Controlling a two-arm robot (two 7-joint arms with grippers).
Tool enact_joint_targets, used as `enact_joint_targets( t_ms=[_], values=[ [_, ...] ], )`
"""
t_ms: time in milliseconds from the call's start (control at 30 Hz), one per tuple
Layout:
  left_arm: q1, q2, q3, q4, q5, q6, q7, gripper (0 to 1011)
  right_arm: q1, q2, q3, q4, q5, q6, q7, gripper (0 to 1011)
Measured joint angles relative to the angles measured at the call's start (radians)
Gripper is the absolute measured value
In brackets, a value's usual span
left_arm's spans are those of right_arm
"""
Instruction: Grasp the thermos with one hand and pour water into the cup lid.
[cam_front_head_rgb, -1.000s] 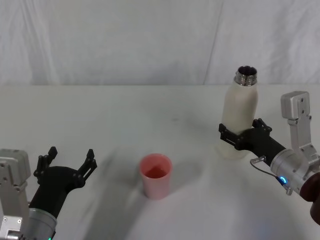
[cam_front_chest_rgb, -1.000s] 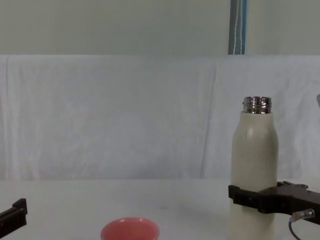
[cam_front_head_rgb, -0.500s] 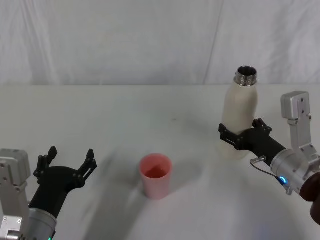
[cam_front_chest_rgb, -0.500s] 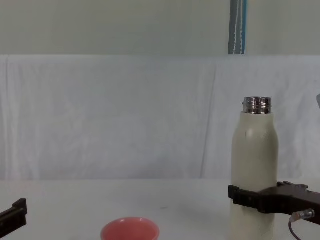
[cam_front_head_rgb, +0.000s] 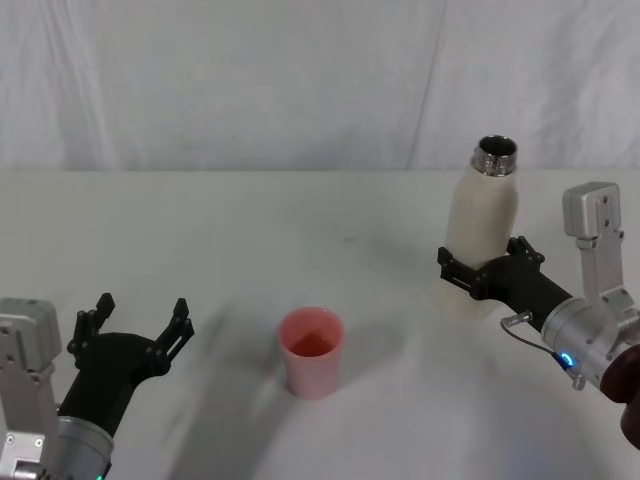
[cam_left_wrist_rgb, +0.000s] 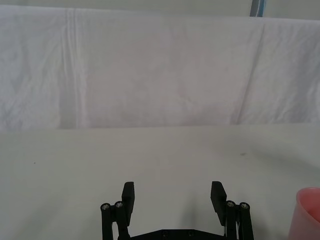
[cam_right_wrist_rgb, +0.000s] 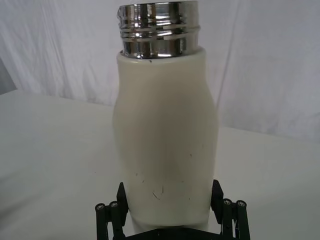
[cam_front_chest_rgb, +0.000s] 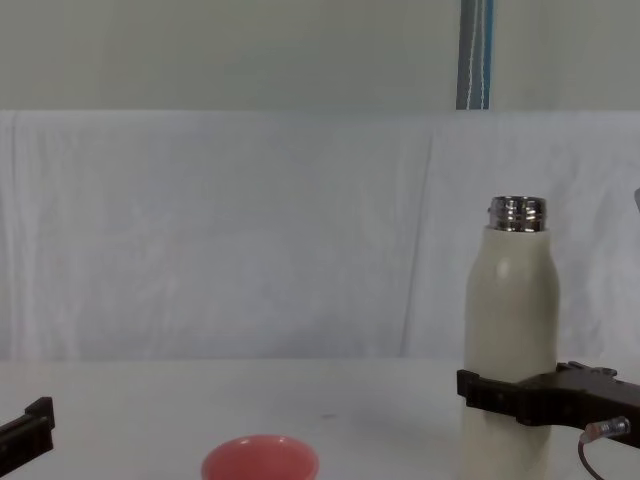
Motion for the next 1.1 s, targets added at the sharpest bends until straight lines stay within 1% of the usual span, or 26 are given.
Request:
enact_joint_targets(
  t_ms=[267, 533, 833, 1100],
  values=[
    [0.000, 0.000, 0.000, 0.000, 0.000, 0.000, 0.000, 1001, 0.000, 0.000, 0.000, -0.001, 0.000, 0.000, 0.000, 1001],
    [0.000, 0.000, 0.000, 0.000, 0.000, 0.000, 0.000, 1001, -0.021, 0.010, 0.010, -0.033, 0.019, -0.010, 0.004, 1001],
    [0.000, 0.000, 0.000, 0.000, 0.000, 0.000, 0.000, 1001, -0.030, 0.024, 0.008, -0.046, 0.033, -0.002, 0.018, 1001],
    [0.000, 0.000, 0.000, 0.000, 0.000, 0.000, 0.000, 1001, -0.046, 0.041, 0.005, -0.073, 0.045, 0.010, 0.023, 1002]
  ],
)
